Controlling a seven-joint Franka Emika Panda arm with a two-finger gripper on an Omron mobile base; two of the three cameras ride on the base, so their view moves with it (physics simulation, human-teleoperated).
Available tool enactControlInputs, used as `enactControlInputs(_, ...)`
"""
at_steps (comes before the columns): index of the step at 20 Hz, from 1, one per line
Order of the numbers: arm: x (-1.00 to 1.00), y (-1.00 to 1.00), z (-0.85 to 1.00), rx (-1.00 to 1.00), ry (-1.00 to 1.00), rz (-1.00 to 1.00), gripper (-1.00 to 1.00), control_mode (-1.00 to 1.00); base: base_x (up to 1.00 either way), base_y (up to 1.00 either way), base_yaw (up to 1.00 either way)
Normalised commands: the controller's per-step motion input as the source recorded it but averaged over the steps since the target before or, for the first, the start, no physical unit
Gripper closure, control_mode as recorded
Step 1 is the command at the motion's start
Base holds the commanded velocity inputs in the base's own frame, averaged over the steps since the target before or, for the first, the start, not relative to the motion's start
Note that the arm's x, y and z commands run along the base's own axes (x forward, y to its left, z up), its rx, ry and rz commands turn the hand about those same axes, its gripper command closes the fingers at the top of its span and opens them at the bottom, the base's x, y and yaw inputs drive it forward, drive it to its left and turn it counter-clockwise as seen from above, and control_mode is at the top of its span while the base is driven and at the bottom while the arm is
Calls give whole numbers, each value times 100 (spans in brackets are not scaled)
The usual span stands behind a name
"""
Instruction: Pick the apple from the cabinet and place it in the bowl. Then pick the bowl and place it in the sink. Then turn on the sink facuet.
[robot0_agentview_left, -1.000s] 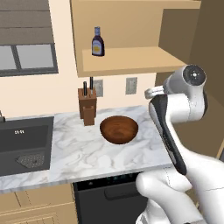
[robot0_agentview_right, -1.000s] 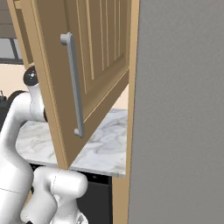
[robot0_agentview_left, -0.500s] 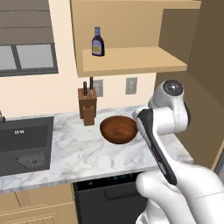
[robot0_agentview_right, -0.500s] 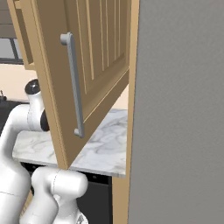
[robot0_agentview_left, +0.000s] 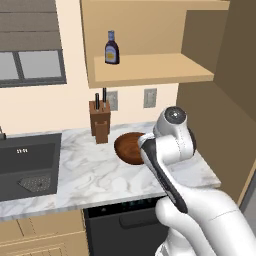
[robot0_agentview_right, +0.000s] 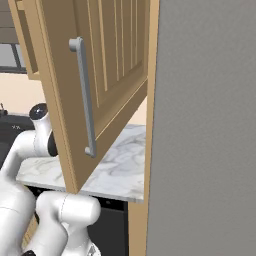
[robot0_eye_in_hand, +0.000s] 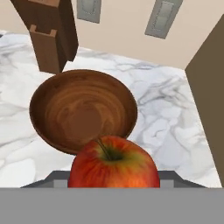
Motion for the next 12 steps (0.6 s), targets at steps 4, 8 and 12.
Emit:
enactControlInputs(4, 62, 17, -39, -5, 6, 0, 100, -100, 0, 0, 0)
enactControlInputs(8, 53, 3, -43, -1, 9, 0, 100, -100, 0, 0, 0)
enactControlInputs(12, 45, 0, -37, 0, 13, 0, 100, -100, 0, 0, 0)
